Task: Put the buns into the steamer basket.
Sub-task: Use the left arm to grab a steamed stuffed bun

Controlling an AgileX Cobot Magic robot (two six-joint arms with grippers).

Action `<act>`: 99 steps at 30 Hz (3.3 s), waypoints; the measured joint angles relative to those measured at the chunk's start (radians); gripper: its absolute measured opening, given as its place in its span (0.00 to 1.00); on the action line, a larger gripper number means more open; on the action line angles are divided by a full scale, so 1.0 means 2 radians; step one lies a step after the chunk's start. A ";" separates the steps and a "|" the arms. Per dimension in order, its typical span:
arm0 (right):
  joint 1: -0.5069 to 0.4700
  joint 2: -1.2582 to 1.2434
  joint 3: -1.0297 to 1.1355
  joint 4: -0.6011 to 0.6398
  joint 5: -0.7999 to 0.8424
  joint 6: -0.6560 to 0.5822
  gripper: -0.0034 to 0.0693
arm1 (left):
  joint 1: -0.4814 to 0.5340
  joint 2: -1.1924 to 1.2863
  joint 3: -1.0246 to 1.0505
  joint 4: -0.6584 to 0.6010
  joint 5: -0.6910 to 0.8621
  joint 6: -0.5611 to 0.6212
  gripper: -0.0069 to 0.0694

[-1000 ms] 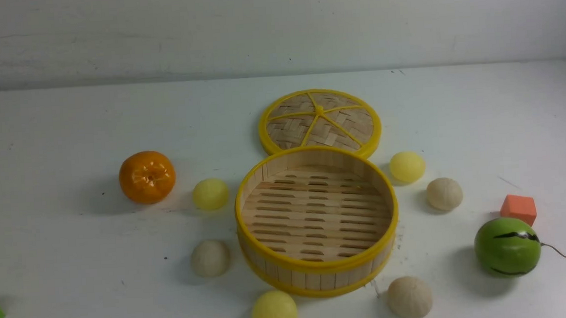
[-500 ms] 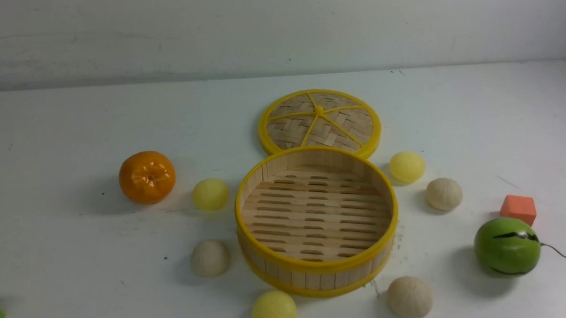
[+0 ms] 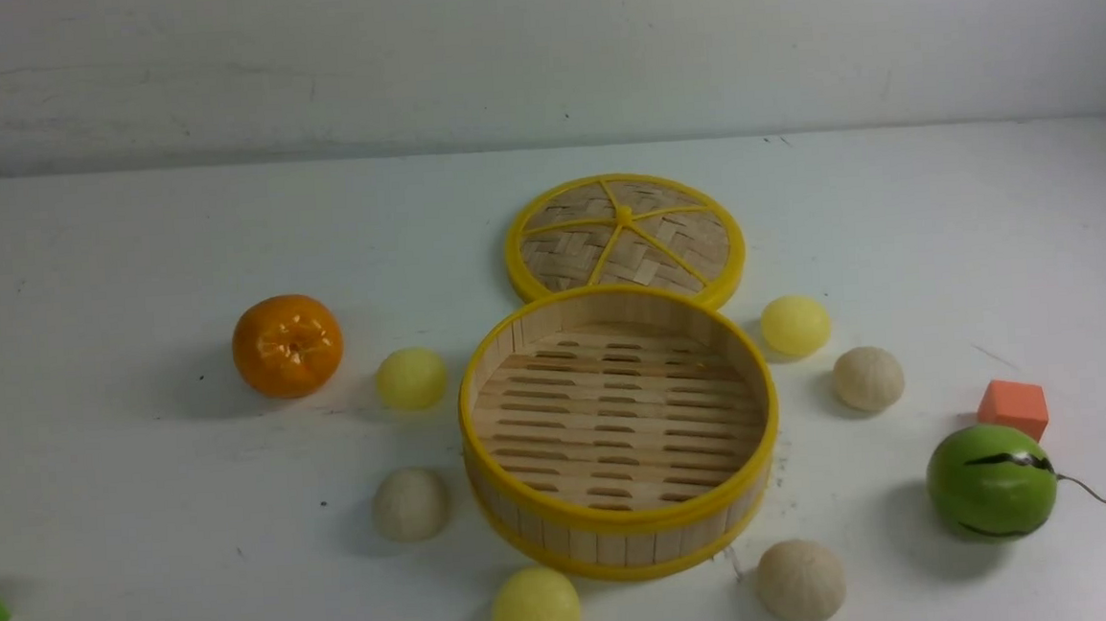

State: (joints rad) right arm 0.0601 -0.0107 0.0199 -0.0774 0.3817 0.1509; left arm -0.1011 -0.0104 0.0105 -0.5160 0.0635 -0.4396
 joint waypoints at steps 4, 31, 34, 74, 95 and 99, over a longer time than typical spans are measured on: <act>0.000 0.000 0.000 0.000 0.000 0.000 0.38 | 0.000 0.037 -0.093 -0.005 0.103 0.029 0.21; 0.000 0.000 0.000 0.000 0.000 0.000 0.38 | -0.189 0.794 -0.620 0.191 0.466 0.238 0.07; 0.000 0.000 0.000 0.000 0.000 0.000 0.38 | -0.187 0.866 -0.687 0.228 0.496 0.231 0.07; 0.000 0.000 0.000 -0.001 0.000 0.000 0.38 | -0.146 0.989 -0.743 0.239 0.438 0.234 0.36; 0.000 0.000 0.000 -0.001 0.000 0.000 0.38 | -0.146 0.989 -0.743 0.222 0.460 0.234 0.42; 0.000 0.000 0.000 -0.001 0.000 0.000 0.38 | -0.146 0.989 -0.743 0.220 0.460 0.234 0.42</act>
State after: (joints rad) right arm 0.0601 -0.0107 0.0199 -0.0792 0.3818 0.1509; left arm -0.3928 1.9682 -1.4754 -0.0751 0.9838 0.0281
